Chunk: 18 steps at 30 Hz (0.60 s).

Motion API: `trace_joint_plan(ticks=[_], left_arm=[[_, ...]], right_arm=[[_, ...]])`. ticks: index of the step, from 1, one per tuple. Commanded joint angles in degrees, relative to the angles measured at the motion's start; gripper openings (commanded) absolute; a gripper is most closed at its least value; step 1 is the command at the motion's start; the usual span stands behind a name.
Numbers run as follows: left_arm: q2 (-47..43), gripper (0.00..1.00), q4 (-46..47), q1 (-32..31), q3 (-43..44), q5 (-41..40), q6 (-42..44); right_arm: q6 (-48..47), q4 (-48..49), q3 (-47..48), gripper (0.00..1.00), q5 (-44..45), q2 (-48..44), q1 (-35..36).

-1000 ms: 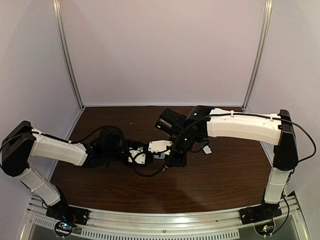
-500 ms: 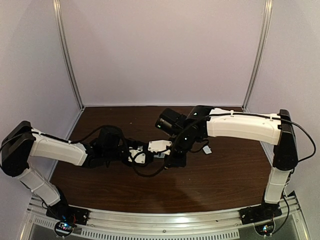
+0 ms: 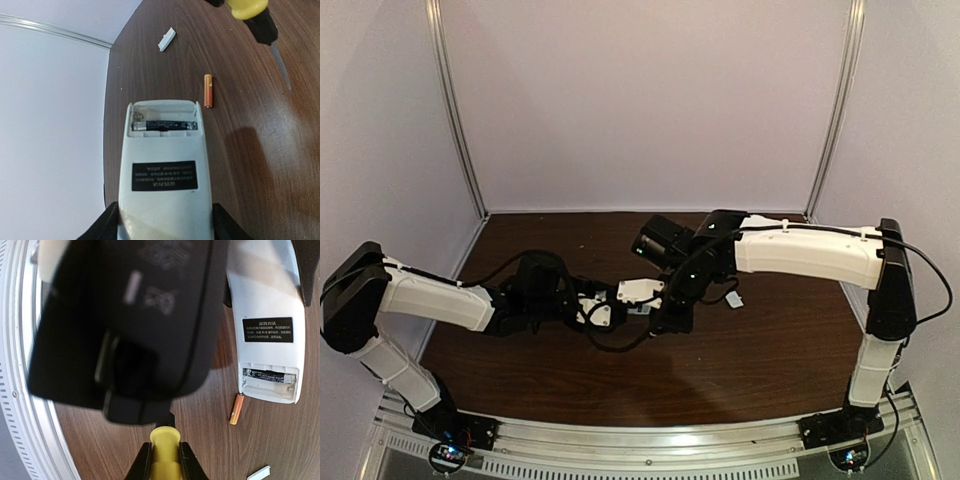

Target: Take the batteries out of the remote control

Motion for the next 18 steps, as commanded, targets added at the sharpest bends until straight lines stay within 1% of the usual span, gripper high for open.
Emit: trace_joint_plan(ticks=[1,8,18], left_arm=[[-1.0,0.00,5.0,-0.1,1.0,0.8,-1.1],[-0.9,0.00,4.8,-0.1,1.0,0.8,-1.2],[-1.0,0.00,5.0,-0.1,1.1,1.0,-1.7]], right_arm=[[0.7,-0.4,0.0,0.00,1.5,-2.3,-1.0],[1.1,0.3,0.0,0.00,2.4,-4.5,-1.6],[3.2,3.4,-5.8,0.00,3.0,-10.4,-3.5]])
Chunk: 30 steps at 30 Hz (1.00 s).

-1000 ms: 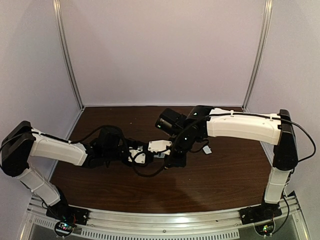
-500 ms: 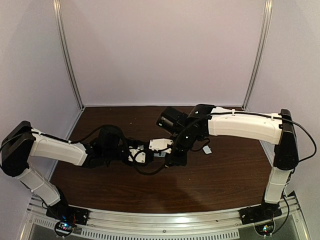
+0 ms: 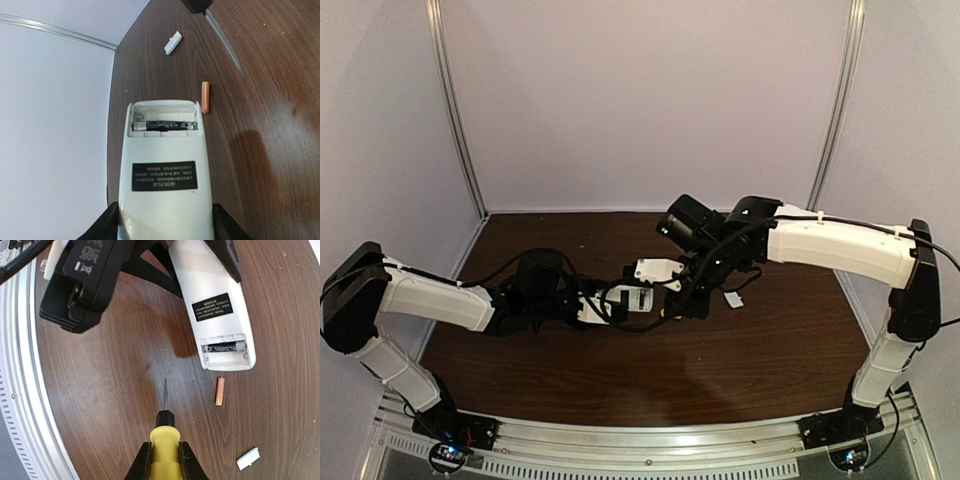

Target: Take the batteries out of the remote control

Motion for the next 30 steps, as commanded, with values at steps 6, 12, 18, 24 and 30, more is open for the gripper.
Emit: trace_joint_plan(ticks=[6,12,18,24,30], left_arm=[[-1.4,0.00,4.2,-0.1,1.2,1.8,-2.7],[-1.7,0.00,3.0,0.0,2.0,4.0,-5.2],[-2.1,0.00,3.5,-0.1,3.1,5.4,-12.7],[-4.0,0.00,0.3,-0.1,4.2,8.0,-20.5],[-5.1,0.00,5.2,-0.1,1.9,7.0,-26.4]], right_arm=[[3.5,4.1,-6.6,0.00,1.7,-7.6,-2.0],[6.3,7.8,-10.8,0.00,2.2,-13.2,-2.4],[12.7,13.9,-17.3,0.00,3.8,-20.2,-2.4],[19.3,21.0,-24.5,0.00,7.7,-28.8,-2.4],[25.0,32.2,-33.4,0.00,7.9,-37.1,-5.3]])
